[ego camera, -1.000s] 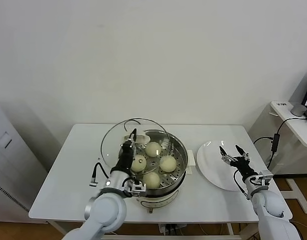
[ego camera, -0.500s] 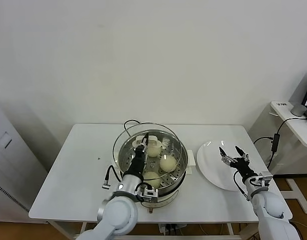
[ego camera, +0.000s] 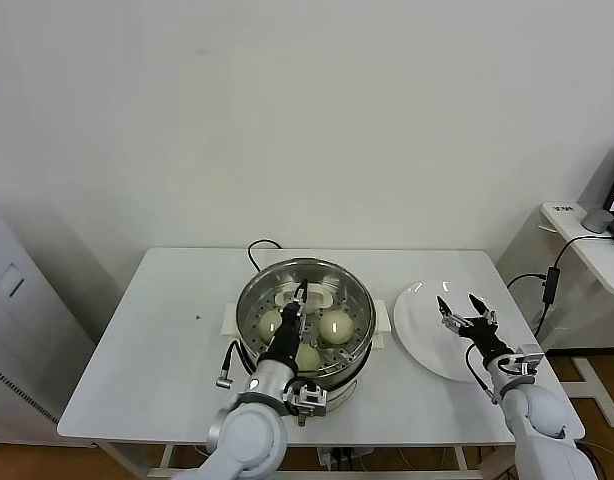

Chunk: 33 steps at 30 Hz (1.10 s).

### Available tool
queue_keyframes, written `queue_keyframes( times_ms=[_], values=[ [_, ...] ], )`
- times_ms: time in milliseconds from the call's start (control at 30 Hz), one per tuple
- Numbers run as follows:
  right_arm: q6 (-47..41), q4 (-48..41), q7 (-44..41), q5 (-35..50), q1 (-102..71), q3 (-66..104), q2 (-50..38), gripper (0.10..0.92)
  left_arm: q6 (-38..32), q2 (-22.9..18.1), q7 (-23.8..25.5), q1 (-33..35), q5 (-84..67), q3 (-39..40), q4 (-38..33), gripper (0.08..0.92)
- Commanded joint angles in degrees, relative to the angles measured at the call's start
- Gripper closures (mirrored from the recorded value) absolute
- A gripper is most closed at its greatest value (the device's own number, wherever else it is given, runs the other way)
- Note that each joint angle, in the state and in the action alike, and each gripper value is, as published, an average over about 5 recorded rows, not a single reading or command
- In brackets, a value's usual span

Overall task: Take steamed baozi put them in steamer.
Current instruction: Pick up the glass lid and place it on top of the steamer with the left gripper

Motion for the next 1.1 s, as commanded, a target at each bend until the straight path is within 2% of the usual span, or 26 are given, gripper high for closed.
queue_keyframes(
  times_ms=[33, 867, 1100],
  values=[
    [0.07, -0.14, -0.13, -0.1, -0.05, 0.1, 0.07, 0.203, -0.08, -0.51, -0.3, 0.19, 0.29, 0.4, 0.84, 0.895],
    [0.34, -0.14, -0.83, -0.25, -0.67, 0.57, 0.41, 0.203, 0.84, -1.82, -3.05, 1.83, 0.34, -0.13, 3.4, 0.895],
    [0.35, -0.36, -0.97, -0.33, -0.52, 0.56, 0.56, 0.203, 3.34, -1.29, -4.55, 3.9, -4.53, -0.03, -0.33, 0.878]
  ],
)
